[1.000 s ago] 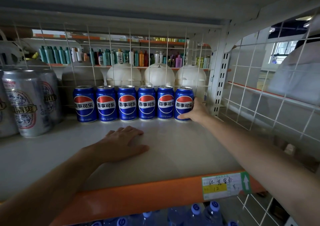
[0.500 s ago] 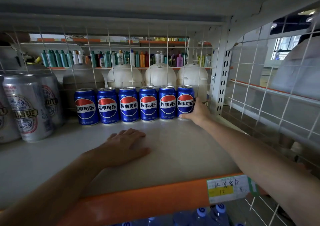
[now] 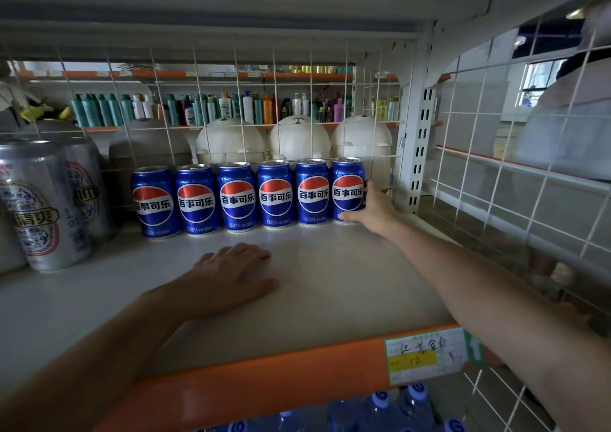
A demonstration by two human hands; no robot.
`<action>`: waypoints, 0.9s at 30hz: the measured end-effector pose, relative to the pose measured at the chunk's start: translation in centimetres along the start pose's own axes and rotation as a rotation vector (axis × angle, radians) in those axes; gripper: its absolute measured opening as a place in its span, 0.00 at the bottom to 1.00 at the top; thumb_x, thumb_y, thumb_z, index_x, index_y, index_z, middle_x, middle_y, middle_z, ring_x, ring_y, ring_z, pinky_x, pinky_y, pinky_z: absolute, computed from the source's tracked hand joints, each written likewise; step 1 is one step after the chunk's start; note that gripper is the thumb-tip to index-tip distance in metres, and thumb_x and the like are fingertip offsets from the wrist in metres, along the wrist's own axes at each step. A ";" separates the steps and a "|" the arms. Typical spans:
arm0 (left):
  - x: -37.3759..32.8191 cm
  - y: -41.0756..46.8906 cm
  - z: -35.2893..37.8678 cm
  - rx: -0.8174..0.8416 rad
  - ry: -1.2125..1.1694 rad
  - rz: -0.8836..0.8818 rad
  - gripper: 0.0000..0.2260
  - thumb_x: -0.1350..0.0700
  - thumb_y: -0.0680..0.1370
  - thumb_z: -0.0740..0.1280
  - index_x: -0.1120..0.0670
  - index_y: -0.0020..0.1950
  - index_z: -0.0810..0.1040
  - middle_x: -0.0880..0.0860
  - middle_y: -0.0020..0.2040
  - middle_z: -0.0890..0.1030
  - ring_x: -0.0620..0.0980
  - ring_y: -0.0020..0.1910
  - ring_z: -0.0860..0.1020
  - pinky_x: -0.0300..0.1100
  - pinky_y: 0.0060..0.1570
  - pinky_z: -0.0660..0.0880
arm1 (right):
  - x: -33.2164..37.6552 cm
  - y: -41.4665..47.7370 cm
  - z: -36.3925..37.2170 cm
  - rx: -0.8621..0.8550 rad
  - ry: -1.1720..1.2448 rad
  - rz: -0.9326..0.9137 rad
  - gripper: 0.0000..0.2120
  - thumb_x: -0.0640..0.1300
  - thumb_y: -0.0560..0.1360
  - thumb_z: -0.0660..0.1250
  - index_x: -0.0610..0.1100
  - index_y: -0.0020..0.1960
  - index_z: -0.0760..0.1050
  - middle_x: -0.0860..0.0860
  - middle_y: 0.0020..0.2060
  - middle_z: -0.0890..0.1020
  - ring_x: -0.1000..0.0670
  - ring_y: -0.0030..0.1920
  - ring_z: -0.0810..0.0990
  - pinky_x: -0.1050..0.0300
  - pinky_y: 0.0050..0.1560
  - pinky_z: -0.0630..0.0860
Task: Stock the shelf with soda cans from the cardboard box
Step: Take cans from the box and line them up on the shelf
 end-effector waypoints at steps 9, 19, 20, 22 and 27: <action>-0.1 0.3 -0.1 0.016 0.034 -0.015 0.25 0.38 0.76 0.57 0.42 0.72 0.59 0.43 0.73 0.60 0.45 0.69 0.62 0.44 0.69 0.59 | -0.1 0.0 0.2 0.042 -0.031 -0.006 0.36 0.43 0.65 0.78 0.39 0.66 0.63 0.44 0.63 0.76 0.44 0.61 0.75 0.49 0.61 0.72; -0.4 0.3 -0.2 -0.004 0.051 0.006 0.43 0.22 0.62 0.48 0.42 0.72 0.60 0.43 0.73 0.61 0.45 0.70 0.62 0.44 0.68 0.59 | 2.4 -2.6 -2.5 0.029 -0.601 0.027 0.46 0.61 0.68 0.71 0.43 0.75 0.52 0.42 0.69 0.68 0.40 0.67 0.70 0.44 0.64 0.69; -0.5 0.3 -0.5 -0.036 0.050 0.016 0.43 0.24 0.62 0.47 0.42 0.73 0.59 0.44 0.74 0.61 0.46 0.71 0.61 0.45 0.69 0.58 | 3.0 -3.5 -2.9 0.037 -0.664 0.017 0.46 0.62 0.68 0.70 0.42 0.75 0.52 0.41 0.70 0.67 0.40 0.67 0.69 0.43 0.65 0.67; -1.1 0.0 -1.1 -0.100 0.028 0.032 0.41 0.26 0.63 0.49 0.42 0.73 0.58 0.45 0.75 0.59 0.47 0.73 0.59 0.46 0.70 0.55 | 4.0 -5.4 -3.3 0.074 -0.745 -0.022 0.47 0.64 0.68 0.69 0.43 0.75 0.52 0.41 0.71 0.65 0.40 0.69 0.66 0.43 0.67 0.64; -1.9 -0.3 -2.1 -0.193 0.040 0.096 0.47 0.26 0.57 0.42 0.43 0.75 0.54 0.47 0.77 0.54 0.49 0.75 0.54 0.51 0.73 0.48 | 5.5 -10.3 -4.7 0.029 -0.818 -0.081 0.44 0.67 0.71 0.61 0.45 0.76 0.49 0.43 0.75 0.58 0.41 0.74 0.57 0.39 0.71 0.58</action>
Point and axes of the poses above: each hand's wrist, its own y-axis towards the middle knuckle, its own z-axis out of the palm, x = y × z, the point moved 8 cm from there along y, towards the middle knuckle
